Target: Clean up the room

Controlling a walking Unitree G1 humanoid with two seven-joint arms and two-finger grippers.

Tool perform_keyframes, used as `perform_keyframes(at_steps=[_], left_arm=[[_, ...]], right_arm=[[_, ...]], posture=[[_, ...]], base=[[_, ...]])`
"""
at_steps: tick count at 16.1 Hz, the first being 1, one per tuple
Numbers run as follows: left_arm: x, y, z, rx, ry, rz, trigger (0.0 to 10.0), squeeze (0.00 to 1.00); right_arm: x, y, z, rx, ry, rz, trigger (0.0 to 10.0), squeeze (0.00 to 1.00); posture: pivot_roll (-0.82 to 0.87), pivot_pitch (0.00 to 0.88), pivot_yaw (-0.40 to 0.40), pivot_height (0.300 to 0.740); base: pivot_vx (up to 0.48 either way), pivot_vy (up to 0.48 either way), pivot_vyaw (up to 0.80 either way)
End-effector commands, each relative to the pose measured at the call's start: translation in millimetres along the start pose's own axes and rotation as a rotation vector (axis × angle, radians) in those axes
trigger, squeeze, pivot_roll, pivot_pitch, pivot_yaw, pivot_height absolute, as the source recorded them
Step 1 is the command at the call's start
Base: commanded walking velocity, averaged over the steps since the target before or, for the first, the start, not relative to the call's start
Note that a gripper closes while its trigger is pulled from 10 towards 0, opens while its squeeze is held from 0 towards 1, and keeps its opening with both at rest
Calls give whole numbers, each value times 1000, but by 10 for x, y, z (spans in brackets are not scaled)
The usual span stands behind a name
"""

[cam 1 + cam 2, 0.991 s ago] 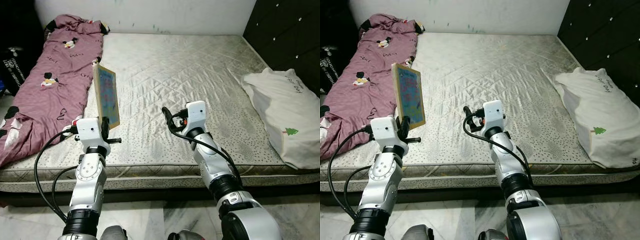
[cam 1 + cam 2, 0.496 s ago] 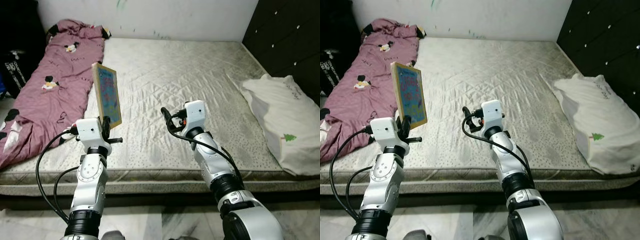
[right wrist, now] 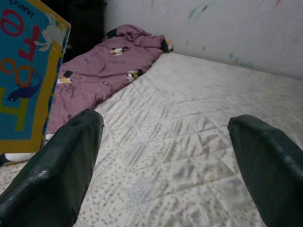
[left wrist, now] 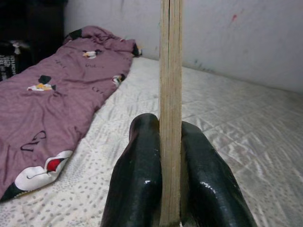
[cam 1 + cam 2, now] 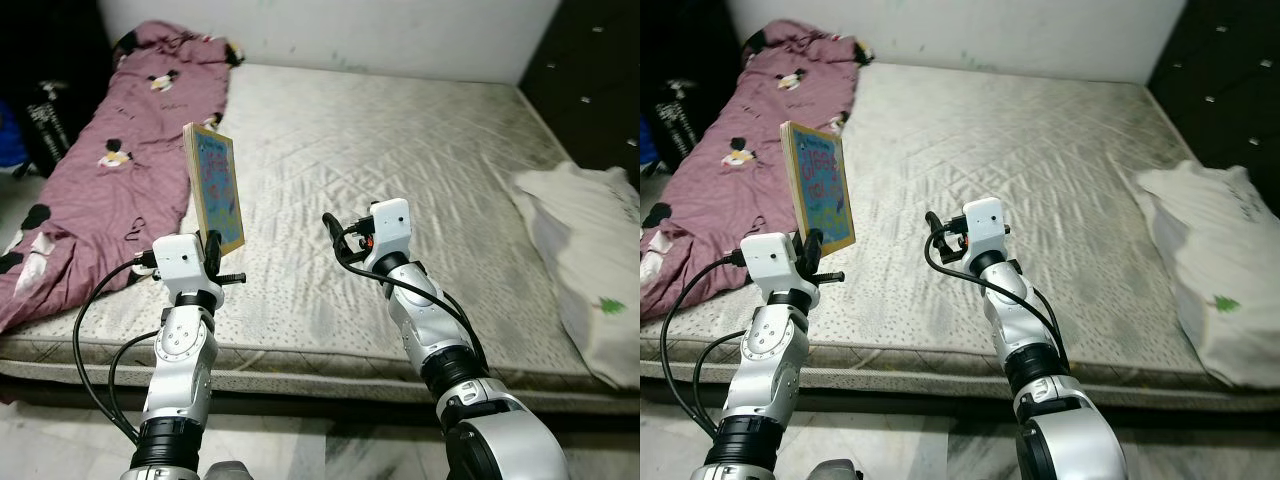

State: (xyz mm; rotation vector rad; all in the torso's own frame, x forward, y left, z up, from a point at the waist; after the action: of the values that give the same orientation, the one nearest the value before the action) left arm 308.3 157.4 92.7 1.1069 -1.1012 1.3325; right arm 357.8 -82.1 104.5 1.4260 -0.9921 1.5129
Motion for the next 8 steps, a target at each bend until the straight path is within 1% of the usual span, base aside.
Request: perform_keyframes(at_steps=[1, 5, 8], left_arm=[[90, -40, 46, -16, 0, 47, 10000, 0], [79, -40, 20, 11, -15, 41, 10000, 0], [87, -37, 21, 7, -21, 47, 10000, 0]], right_arm=[[13, -15, 9, 8, 10, 2, 10000, 0], [8, -11, 17, 6, 6, 1, 10000, 0], [14, -11, 38, -5, 4, 5, 10000, 0]], posture=[[81, 0, -64, 740], [86, 0, -65, 740], [88, 0, -66, 740]], base=[[262, 0, 0], [0, 0, 0], [0, 0, 0]])
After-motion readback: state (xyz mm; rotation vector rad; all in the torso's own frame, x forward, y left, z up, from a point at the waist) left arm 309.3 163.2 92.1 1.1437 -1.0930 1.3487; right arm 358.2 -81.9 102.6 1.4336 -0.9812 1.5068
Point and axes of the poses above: a point about 5 cm out from each wrist's last joint towards the gripper, its own y axis pointing back from the gripper into the wrist, its own x axis along the axis of the wrist's last joint, z = x × y, the point moved 1 cm from there along -y, pointing out of the wrist towards the gripper, and after that the axes turned 2 degrees about y, right-handed, at the moved point
